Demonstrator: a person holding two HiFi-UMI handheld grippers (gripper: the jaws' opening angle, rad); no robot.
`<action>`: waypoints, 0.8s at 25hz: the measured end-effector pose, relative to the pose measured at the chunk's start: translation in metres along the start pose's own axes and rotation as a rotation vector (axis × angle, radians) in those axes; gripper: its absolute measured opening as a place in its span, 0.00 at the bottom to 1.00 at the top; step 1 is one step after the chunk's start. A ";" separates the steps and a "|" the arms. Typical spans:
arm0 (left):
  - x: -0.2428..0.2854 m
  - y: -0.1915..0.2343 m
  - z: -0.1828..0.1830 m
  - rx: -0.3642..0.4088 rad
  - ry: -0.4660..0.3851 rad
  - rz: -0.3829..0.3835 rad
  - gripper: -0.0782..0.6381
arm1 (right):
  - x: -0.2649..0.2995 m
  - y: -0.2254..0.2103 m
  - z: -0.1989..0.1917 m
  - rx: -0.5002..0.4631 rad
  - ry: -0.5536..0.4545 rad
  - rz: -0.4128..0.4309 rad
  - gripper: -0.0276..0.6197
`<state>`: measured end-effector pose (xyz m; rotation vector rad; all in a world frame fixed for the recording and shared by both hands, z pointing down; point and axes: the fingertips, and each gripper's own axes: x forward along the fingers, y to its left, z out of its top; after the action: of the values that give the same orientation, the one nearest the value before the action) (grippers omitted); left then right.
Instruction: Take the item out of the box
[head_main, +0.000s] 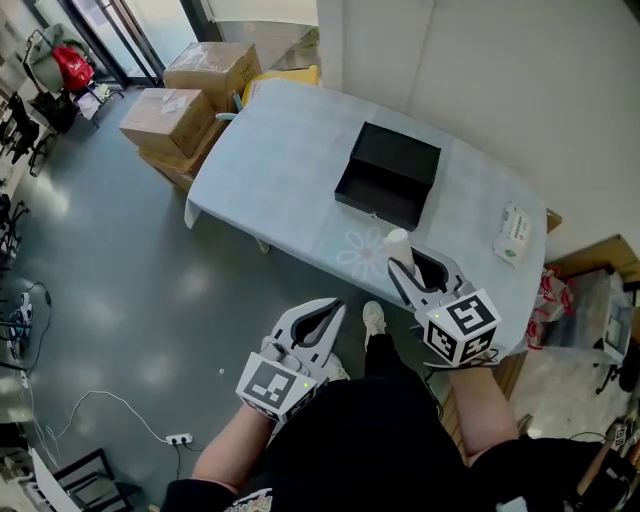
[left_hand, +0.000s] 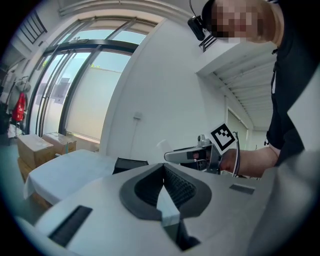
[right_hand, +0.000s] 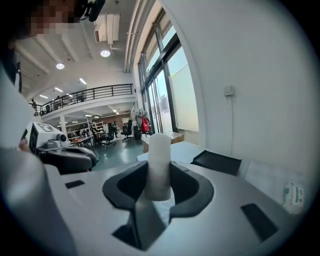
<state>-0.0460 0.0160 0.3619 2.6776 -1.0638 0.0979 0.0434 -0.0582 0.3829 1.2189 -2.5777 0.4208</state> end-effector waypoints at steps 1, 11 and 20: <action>-0.003 0.001 -0.001 0.000 0.000 -0.003 0.12 | -0.003 0.005 -0.002 0.002 -0.004 -0.003 0.26; -0.019 0.002 -0.015 0.012 -0.002 -0.031 0.12 | -0.028 0.047 -0.023 0.020 0.010 0.003 0.26; -0.012 -0.009 -0.023 0.006 0.010 -0.034 0.12 | -0.043 0.060 -0.024 0.049 -0.020 0.024 0.26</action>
<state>-0.0481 0.0360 0.3801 2.6961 -1.0162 0.1078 0.0255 0.0173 0.3815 1.2148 -2.6161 0.4821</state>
